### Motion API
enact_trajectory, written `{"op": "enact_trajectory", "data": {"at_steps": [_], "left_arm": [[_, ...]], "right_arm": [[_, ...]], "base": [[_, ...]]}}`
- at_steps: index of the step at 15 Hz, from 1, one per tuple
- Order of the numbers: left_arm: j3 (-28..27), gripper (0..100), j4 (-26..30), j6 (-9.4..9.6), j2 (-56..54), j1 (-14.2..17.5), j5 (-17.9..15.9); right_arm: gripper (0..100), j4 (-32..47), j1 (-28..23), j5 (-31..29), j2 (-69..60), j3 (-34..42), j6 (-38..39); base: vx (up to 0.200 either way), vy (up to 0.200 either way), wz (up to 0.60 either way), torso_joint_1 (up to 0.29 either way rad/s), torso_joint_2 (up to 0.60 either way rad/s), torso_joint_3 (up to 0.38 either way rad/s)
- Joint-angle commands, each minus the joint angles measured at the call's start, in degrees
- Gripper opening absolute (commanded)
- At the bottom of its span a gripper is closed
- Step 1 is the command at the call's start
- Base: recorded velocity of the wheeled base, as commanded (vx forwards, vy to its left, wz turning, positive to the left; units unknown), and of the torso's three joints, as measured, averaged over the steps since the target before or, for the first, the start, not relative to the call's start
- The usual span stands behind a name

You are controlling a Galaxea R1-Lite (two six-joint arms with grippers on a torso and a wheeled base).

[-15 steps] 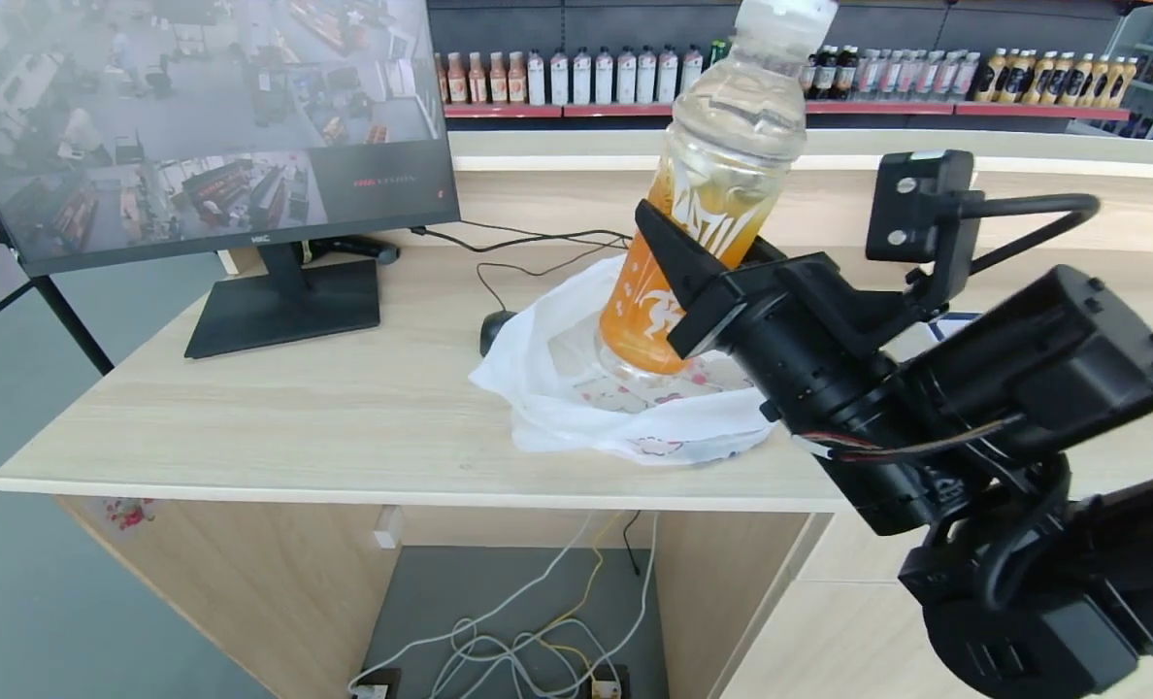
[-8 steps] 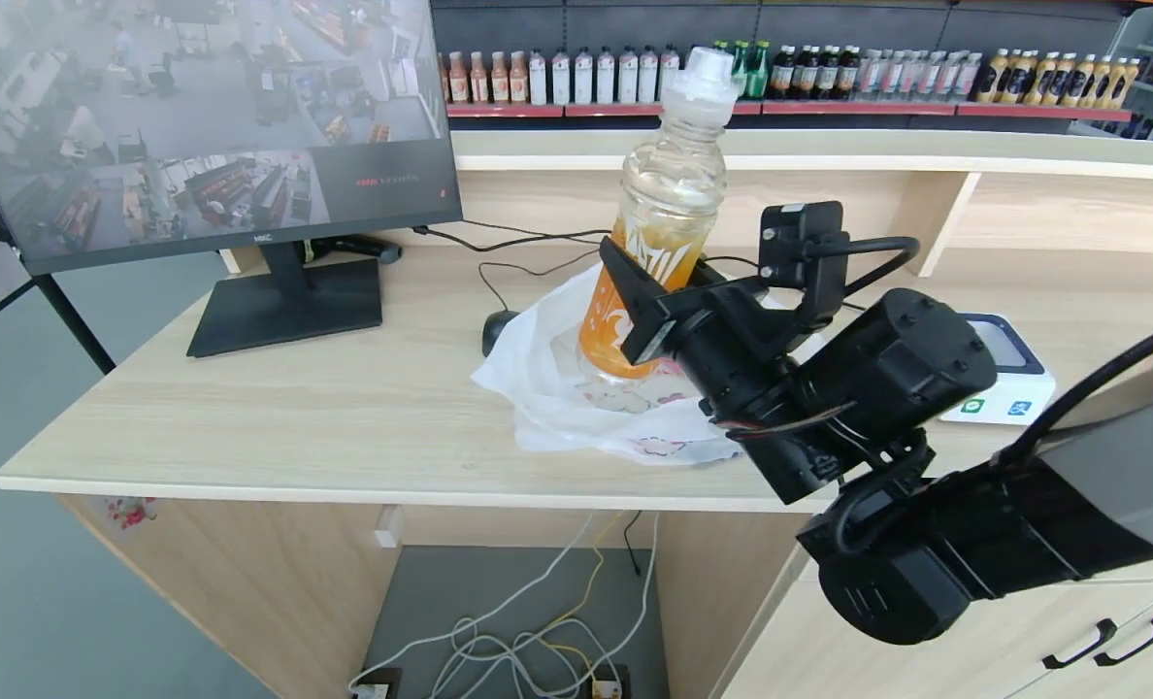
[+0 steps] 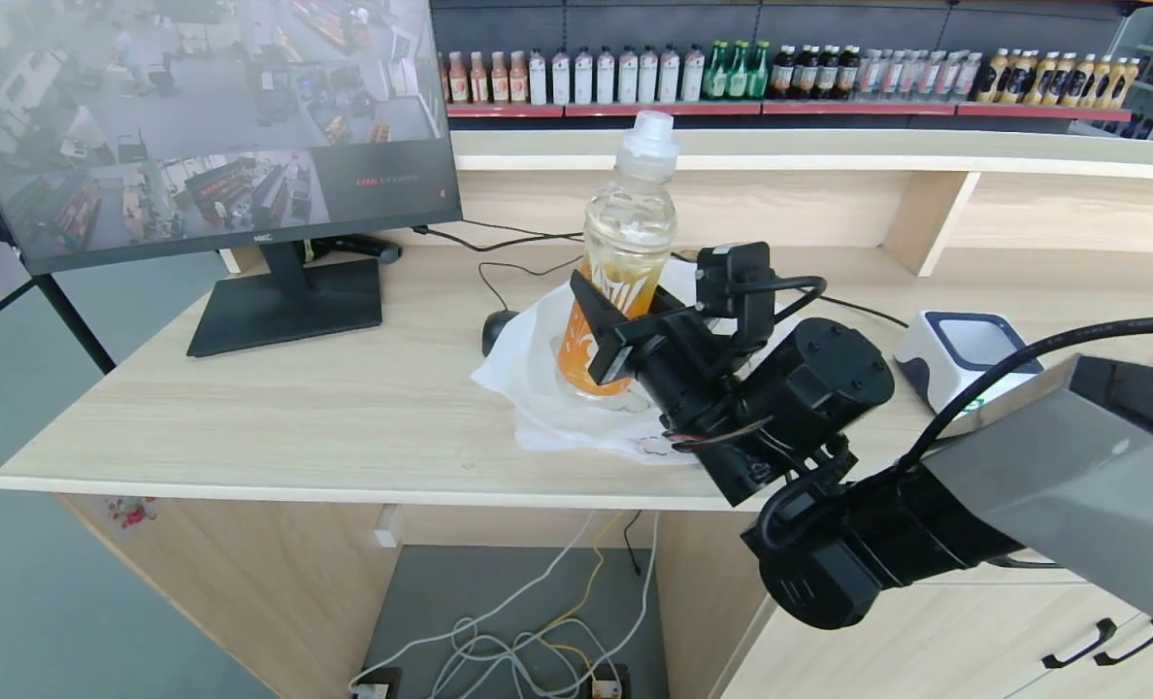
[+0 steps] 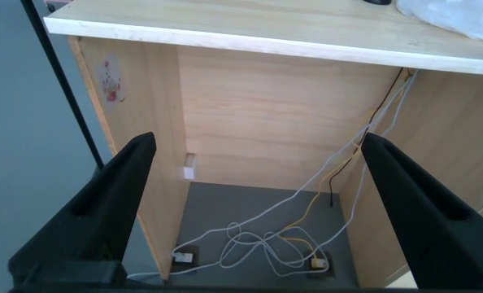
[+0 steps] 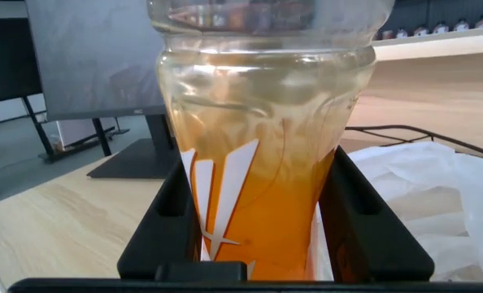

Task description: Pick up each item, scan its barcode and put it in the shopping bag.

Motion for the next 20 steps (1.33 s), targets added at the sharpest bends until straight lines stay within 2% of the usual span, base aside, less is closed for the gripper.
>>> {"op": "enact_trajectory", "data": {"at_steps": [1, 5, 9, 12, 15, 20], "left_arm": [[0.0, 100, 0.0, -0.07, 0.0, 0.0, 0.0], [0.0, 100, 0.0, -0.07, 0.0, 0.0, 0.0], [0.0, 100, 0.0, -0.07, 0.0, 0.0, 0.0], [0.0, 100, 0.0, -0.07, 0.0, 0.0, 0.0], [0.0, 100, 0.0, -0.16, 0.0, 0.0, 0.0], [0.0, 100, 0.0, -0.16, 0.0, 0.0, 0.0]], "right_arm": [[0, -0.1, -0.1, 0.0, 1.6, -0.7, 0.3], [0, -0.1, -0.4, -0.1, 4.1, -3.0, 0.5], [0, -0.1, -3.0, -0.1, 8.9, -8.6, -0.7], [0, -0.1, -4.9, 0.9, 10.8, -14.6, -3.7], [0, 0.6, -5.0, 2.0, 11.3, -14.6, -7.5], [0, 12.7, -5.4, 3.0, 10.4, -21.3, -8.4]], "base": [[0.0, 0.0, 0.0, 0.0, 0.0, 0.0], [0.0, 0.0, 0.0, 0.0, 0.0, 0.0], [0.0, 0.0, 0.0, 0.0, 0.0, 0.0], [0.0, 0.0, 0.0, 0.0, 0.0, 0.0], [0.0, 0.0, 0.0, 0.0, 0.0, 0.0], [0.0, 0.0, 0.0, 0.0, 0.0, 0.0]]}}
